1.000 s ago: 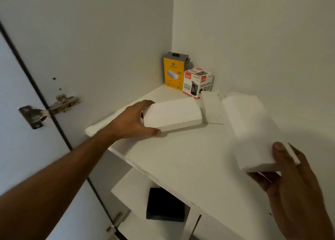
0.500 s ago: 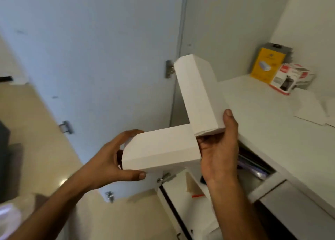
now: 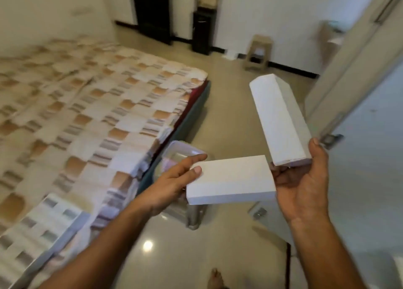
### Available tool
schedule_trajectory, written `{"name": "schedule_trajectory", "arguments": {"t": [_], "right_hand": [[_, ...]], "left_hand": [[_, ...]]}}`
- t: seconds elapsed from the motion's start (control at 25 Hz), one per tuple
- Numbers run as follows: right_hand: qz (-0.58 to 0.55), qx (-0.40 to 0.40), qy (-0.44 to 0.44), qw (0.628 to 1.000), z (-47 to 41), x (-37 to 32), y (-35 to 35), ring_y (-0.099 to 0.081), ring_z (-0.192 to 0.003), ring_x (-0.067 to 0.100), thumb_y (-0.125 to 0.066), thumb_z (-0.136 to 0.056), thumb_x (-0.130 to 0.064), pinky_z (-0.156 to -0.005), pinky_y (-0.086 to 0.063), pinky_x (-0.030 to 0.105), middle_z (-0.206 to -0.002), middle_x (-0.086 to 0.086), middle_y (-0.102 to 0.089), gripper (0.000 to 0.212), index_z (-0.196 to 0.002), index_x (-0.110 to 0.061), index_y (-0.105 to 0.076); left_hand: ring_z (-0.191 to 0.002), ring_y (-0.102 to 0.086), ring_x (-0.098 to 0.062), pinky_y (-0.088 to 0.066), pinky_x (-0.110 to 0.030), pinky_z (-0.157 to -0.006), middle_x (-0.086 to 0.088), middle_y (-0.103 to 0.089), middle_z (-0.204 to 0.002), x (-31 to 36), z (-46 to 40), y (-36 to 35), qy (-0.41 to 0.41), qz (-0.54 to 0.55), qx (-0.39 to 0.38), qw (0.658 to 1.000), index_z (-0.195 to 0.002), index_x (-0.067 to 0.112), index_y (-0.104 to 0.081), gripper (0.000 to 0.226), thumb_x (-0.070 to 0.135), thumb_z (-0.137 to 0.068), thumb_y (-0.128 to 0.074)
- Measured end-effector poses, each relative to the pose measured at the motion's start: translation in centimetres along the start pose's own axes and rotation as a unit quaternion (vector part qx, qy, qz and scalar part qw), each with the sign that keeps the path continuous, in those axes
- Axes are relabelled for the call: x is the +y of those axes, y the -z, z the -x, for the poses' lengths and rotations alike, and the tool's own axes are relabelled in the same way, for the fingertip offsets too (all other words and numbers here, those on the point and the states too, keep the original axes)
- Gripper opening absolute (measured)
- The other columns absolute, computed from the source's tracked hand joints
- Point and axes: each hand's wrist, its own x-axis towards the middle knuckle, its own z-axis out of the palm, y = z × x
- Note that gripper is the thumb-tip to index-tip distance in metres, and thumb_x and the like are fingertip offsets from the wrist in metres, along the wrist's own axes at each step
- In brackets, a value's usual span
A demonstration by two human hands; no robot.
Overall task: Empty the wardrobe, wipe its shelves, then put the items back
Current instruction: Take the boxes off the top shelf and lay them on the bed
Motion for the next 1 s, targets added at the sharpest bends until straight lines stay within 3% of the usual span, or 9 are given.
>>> {"name": "schedule_trajectory", "arguments": {"t": [0.12,0.2,0.28,0.4,0.48,0.68,0.84,0.92,1.0], "right_hand": [[0.083,-0.079,-0.087,0.99,-2.8,6.5,-5.0,-0.061,-0.072,0.01,-0.053,-0.096,-0.045,-0.05,-0.046,0.017,-0.096,-0.001,-0.069,0.047,-0.135,-0.019,-0.057],[0.143,-0.135,-0.153,0.968,-4.5,10.7,-7.9,-0.061,-0.077,0.009,-0.054,-0.096,-0.043,-0.048,-0.043,0.016,-0.101,-0.003,-0.069,0.034,-0.124,-0.024,-0.06],[0.22,-0.187,-0.236,0.928,-6.0,16.2,-10.8,-0.065,-0.078,0.01,-0.057,-0.096,-0.04,-0.048,-0.046,0.016,-0.102,-0.002,-0.072,0.027,-0.119,-0.025,-0.06],[0.316,-0.23,-0.319,0.863,-7.5,23.3,-13.3,-0.066,-0.091,0.019,-0.067,-0.092,-0.036,-0.052,-0.054,0.022,-0.112,0.009,-0.069,0.043,-0.129,-0.017,-0.057],[0.373,-0.269,-0.355,0.814,-7.8,27.6,-14.6,-0.064,-0.095,0.024,-0.067,-0.092,-0.029,-0.058,-0.057,0.028,-0.113,0.013,-0.065,0.039,-0.126,-0.014,-0.056],[0.452,-0.31,-0.411,0.728,-8.0,36.8,-17.4,-0.063,-0.097,0.027,-0.067,-0.093,-0.018,-0.073,-0.056,0.034,-0.114,0.016,-0.061,0.036,-0.124,-0.009,-0.053],[0.497,-0.296,-0.401,0.71,-9.0,44.5,-20.3,-0.063,-0.103,0.026,-0.073,-0.089,-0.015,-0.074,-0.06,0.036,-0.12,0.013,-0.059,0.039,-0.123,-0.013,-0.054],[0.54,-0.295,-0.366,0.698,-9.4,47.7,-22.0,-0.063,-0.097,0.024,-0.076,-0.087,-0.018,-0.076,-0.061,0.038,-0.12,0.011,-0.06,0.042,-0.123,-0.015,-0.054],[0.579,-0.283,-0.33,0.689,-10.0,51.1,-23.5,-0.061,-0.088,0.02,-0.077,-0.087,-0.02,-0.062,-0.056,0.032,-0.118,0.01,-0.059,0.051,-0.13,-0.014,-0.051]], "left_hand": [[-0.086,-0.068,-0.01,-0.056,-0.027,-0.068,0.005,-0.069,-0.104,-3.7,1.6,6.5,0.032,0.091,0.156,0.983,-0.134,0.028,-0.057,0.049,0.045,-0.09,-0.068],[-0.064,-0.062,-0.011,-0.051,-0.027,-0.056,0.002,-0.067,-0.081,-6.1,2.9,9.8,0.058,0.151,0.278,0.947,-0.125,0.016,-0.06,0.037,0.035,-0.094,-0.067],[-0.062,-0.065,-0.014,-0.054,-0.03,-0.055,-0.003,-0.069,-0.08,-8.8,4.6,12.9,0.094,0.225,0.415,0.877,-0.121,0.013,-0.055,0.031,0.025,-0.095,-0.069],[-0.094,-0.067,-0.026,-0.06,-0.031,-0.055,-0.011,-0.064,-0.111,-11.9,6.6,15.7,0.134,0.31,0.555,0.761,-0.128,0.016,-0.047,0.044,0.02,-0.092,-0.072],[-0.098,-0.064,-0.029,-0.056,-0.027,-0.047,-0.014,-0.061,-0.119,-13.4,7.9,16.9,0.155,0.355,0.62,0.682,-0.128,0.016,-0.047,0.042,0.018,-0.093,-0.07],[-0.091,-0.069,-0.028,-0.054,-0.026,-0.046,-0.015,-0.069,-0.11,-17.5,8.7,19.6,0.189,0.423,0.656,0.595,-0.128,0.011,-0.054,0.042,0.023,-0.092,-0.072],[-0.089,-0.069,-0.029,-0.061,-0.033,-0.055,-0.014,-0.069,-0.108,-19.2,4.9,24.7,0.195,0.474,0.631,0.583,-0.125,0.006,-0.056,0.041,0.02,-0.09,-0.074],[-0.089,-0.069,-0.029,-0.063,-0.038,-0.067,-0.011,-0.068,-0.104,-19.9,2.4,27.6,0.189,0.508,0.609,0.579,-0.124,0.004,-0.055,0.043,0.019,-0.089,-0.076],[-0.092,-0.069,-0.026,-0.059,-0.045,-0.086,-0.006,-0.067,-0.111,-21.1,0.0,31.0,0.207,0.52,0.579,0.594,-0.129,0.01,-0.053,0.052,0.028,-0.087,-0.078]]}}
